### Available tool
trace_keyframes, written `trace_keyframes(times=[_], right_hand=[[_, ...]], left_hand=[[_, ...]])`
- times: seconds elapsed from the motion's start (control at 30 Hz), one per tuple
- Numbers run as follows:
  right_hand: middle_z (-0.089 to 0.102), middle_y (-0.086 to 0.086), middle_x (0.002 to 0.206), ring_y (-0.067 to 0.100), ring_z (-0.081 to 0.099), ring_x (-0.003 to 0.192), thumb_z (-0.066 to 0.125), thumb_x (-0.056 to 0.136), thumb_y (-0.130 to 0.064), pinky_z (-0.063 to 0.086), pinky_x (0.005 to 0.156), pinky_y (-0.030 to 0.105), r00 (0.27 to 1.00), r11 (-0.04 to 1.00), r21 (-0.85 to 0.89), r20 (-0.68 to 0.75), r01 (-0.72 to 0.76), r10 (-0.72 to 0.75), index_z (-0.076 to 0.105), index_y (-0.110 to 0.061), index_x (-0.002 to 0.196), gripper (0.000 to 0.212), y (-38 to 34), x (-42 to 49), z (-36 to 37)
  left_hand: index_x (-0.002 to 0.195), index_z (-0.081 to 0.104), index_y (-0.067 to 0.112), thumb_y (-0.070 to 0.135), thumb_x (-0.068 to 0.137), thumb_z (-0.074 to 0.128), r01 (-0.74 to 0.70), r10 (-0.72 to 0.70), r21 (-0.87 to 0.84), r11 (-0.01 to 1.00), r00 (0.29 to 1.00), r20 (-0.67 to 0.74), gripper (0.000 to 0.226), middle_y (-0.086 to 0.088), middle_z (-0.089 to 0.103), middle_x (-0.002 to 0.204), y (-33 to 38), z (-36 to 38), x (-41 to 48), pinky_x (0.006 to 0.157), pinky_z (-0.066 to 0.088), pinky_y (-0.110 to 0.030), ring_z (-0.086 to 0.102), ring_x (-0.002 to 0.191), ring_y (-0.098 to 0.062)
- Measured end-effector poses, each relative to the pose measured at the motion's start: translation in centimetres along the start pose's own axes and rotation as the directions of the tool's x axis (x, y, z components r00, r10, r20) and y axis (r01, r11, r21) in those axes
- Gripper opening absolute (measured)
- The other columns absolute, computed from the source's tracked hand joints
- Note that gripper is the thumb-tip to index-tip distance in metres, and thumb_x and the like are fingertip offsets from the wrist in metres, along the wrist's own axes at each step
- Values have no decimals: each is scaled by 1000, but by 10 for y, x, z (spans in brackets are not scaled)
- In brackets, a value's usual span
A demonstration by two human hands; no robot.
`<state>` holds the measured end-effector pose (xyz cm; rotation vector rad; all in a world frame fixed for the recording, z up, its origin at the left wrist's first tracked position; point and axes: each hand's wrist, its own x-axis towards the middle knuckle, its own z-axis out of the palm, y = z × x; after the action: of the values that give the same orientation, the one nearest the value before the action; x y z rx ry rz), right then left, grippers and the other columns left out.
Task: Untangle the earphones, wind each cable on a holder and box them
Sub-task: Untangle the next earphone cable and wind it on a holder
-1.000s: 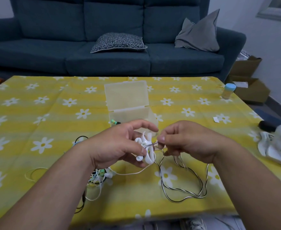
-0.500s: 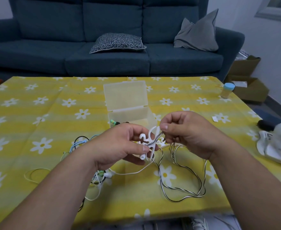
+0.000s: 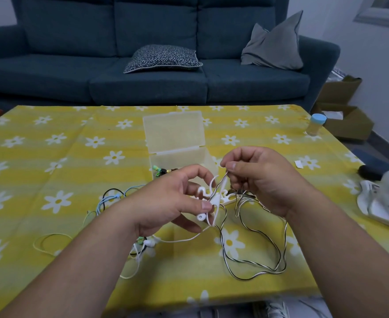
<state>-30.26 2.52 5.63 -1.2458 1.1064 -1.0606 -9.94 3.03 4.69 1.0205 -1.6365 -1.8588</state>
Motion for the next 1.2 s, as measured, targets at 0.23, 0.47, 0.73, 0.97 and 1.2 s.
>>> trace_keyframes(times=[0.23, 0.47, 0.73, 0.97, 1.2], right_hand=[[56, 12, 67, 15, 51, 55, 61, 91, 1, 47, 53, 20, 999, 999, -47, -45, -21, 19, 68, -5, 85, 11, 5, 3, 3], [58, 14, 72, 13, 50, 52, 63, 90, -1, 47, 52, 20, 988, 985, -106, -80, -137, 128, 68, -2, 85, 8, 11, 5, 7], [48, 1, 57, 13, 42, 48, 56, 100, -17, 36, 46, 19, 955, 923, -264, 19, -281, 296, 65, -11, 75, 27, 26, -1, 24], [43, -10, 49, 7, 32, 45, 48, 104, -21, 25, 48, 23, 955, 909, -348, 103, -229, 279, 67, -15, 74, 36, 32, -4, 44], [41, -4, 53, 13, 30, 50, 46, 104, -20, 23, 49, 24, 943, 944, -264, 211, -199, 258, 67, -12, 76, 36, 11, -9, 36]], left_hand=[[120, 51, 18, 4, 94, 62, -5, 5, -1, 1000, 997, 71, 32, -8, 61, 92, 2, 1, -5, 60, 59, -37, 67, 82, -29], [116, 52, 19, 4, 94, 60, -47, 47, 1, 999, 999, -1, 28, -4, 62, 87, 0, 2, -3, 55, 54, -33, 61, 72, -23], [107, 52, 17, 0, 92, 61, -158, 123, -97, 983, 947, -297, 24, -10, 62, 83, -3, -5, 4, 53, 52, -29, 57, 60, -20], [102, 60, 21, 0, 91, 62, -173, 108, -147, 974, 922, -373, 24, -17, 56, 91, -8, -14, 6, 56, 57, -30, 61, 67, -25], [100, 60, 20, -1, 89, 65, -158, 95, -110, 981, 894, -438, 24, -7, 58, 81, -7, -16, 6, 61, 55, -33, 59, 59, -18]])
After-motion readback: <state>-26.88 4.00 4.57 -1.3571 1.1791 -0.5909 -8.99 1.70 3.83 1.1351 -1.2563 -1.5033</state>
